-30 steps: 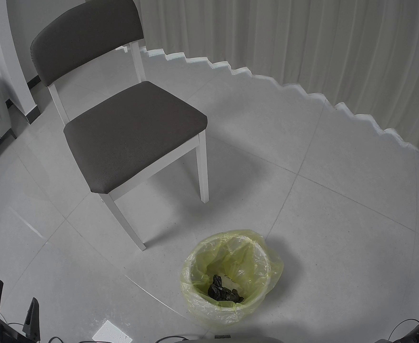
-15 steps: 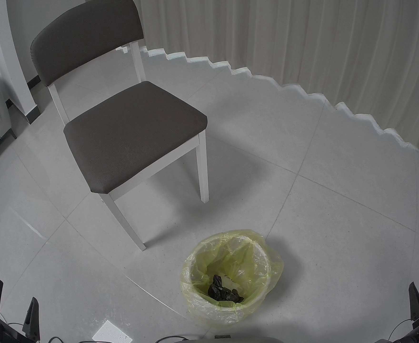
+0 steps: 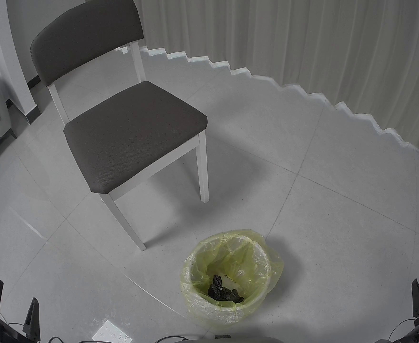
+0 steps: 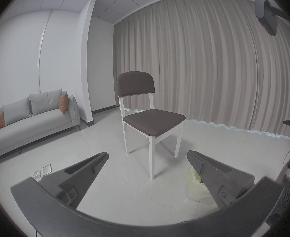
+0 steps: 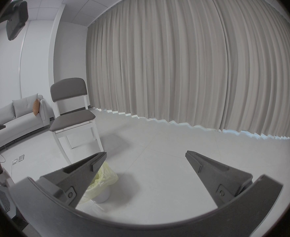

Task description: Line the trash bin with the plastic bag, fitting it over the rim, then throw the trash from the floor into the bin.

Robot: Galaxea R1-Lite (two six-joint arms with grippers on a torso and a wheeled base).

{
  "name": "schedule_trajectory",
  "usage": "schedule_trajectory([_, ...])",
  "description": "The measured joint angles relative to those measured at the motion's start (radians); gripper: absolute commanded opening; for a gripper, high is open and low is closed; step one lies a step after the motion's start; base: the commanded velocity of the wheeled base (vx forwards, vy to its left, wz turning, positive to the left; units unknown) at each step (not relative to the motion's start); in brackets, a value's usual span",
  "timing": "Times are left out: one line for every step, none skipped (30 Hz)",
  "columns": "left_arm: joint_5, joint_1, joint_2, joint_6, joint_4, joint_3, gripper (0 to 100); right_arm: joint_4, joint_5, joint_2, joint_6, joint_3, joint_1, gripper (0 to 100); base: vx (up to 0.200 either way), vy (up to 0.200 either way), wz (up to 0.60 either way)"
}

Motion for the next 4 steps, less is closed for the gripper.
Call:
schedule_trajectory([0.000,0.000,0.000,0.000,0.000,0.000,100,0.000,-0.001,0.000,0.001,0.000,0.000,100,0.000,0.000,0.00])
schedule_trajectory([0.000,0.000,0.000,0.000,0.000,0.000,100,0.000,-0.002,0.000,0.002,0.000,0.000,100,0.000,0.000,0.00])
schedule_trajectory([0.000,0.000,0.000,0.000,0.000,0.000,100,0.000,-0.002,0.000,0.003,0.000,0.000,100,0.000,0.000,0.00])
schedule_trajectory([0.000,0.000,0.000,0.000,0.000,0.000,100,0.000,-0.003,0.000,0.003,0.000,0.000,100,0.000,0.000,0.00])
